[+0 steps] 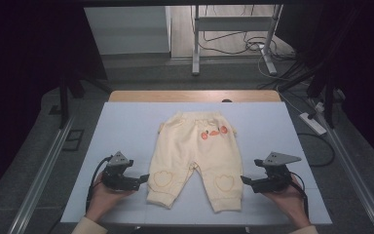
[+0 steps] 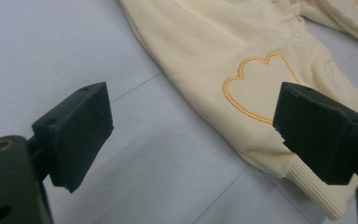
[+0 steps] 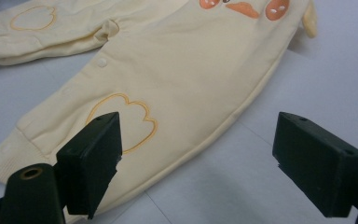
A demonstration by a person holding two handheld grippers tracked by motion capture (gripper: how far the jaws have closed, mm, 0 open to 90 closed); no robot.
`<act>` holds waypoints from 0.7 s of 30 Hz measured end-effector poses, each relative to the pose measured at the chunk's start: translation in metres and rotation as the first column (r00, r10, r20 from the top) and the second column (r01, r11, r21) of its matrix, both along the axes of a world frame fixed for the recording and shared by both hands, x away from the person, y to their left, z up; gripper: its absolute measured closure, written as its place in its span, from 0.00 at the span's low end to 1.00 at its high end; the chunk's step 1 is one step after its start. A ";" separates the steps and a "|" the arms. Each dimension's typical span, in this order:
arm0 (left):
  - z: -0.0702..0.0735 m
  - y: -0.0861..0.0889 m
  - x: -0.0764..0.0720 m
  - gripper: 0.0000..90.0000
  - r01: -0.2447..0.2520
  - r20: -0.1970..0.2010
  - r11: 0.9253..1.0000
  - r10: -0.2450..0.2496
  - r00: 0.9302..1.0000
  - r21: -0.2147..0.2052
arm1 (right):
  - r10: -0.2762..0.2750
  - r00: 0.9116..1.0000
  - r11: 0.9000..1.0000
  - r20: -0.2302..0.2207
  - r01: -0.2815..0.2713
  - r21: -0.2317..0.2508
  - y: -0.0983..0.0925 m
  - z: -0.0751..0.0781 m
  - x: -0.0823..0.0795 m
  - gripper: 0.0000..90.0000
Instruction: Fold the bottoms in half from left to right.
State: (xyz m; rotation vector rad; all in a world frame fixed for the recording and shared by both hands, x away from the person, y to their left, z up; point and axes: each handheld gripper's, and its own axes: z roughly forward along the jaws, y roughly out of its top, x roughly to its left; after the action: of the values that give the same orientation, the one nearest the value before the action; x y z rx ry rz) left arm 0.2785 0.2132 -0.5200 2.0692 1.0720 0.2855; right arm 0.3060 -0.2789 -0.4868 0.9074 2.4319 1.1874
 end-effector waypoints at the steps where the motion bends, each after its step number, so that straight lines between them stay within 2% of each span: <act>1: 0.000 0.000 0.000 0.13 0.000 -0.002 1.000 0.000 1.000 -0.004 | 0.002 1.000 1.000 -0.001 -0.002 -0.002 0.001 0.000 0.000 0.18; 13: 0.000 0.001 0.000 0.14 0.003 0.005 1.000 -0.003 1.000 -0.013 | 0.024 1.000 1.000 -0.001 -0.024 -0.007 0.015 0.003 -0.001 0.18; 21: -0.001 -0.004 0.003 0.14 0.009 0.000 1.000 -0.009 1.000 -0.001 | 0.065 0.998 0.998 -0.005 -0.065 -0.011 0.029 0.003 0.002 0.18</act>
State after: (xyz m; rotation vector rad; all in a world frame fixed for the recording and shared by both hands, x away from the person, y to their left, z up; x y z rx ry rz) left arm 0.2813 0.2088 -0.5212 2.0728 1.0628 0.2800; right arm 0.3078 -0.2503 -0.4841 0.8346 2.4871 1.1944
